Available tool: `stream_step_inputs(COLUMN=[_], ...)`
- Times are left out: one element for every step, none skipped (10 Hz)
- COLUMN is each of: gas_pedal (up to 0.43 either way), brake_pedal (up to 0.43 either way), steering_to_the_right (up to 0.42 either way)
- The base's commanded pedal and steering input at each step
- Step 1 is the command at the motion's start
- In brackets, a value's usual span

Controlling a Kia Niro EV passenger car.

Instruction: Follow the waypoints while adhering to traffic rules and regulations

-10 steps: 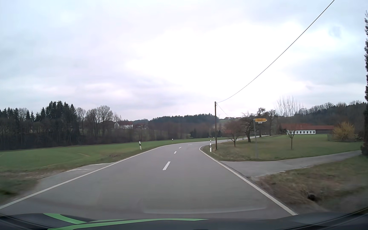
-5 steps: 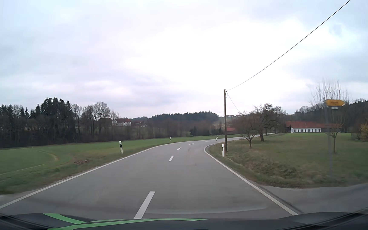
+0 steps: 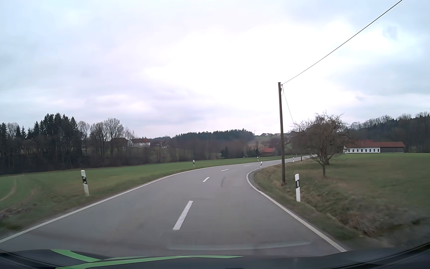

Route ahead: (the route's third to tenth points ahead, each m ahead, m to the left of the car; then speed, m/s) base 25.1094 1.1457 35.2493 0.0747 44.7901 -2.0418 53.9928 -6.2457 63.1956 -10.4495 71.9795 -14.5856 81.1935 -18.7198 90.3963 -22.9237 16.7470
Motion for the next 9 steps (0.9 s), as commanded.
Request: stream_step_inputs(gas_pedal=[0.000, 0.000, 0.000, 0.000, 0.000, 0.000, 0.000, 0.000, 0.000], brake_pedal=[0.000, 0.000, 0.000, 0.000, 0.000, 0.000, 0.000, 0.000, 0.000], steering_to_the_right=[0.014, 0.017, 0.021, 0.025, 0.028, 0.031, 0.033, 0.036, 0.039])
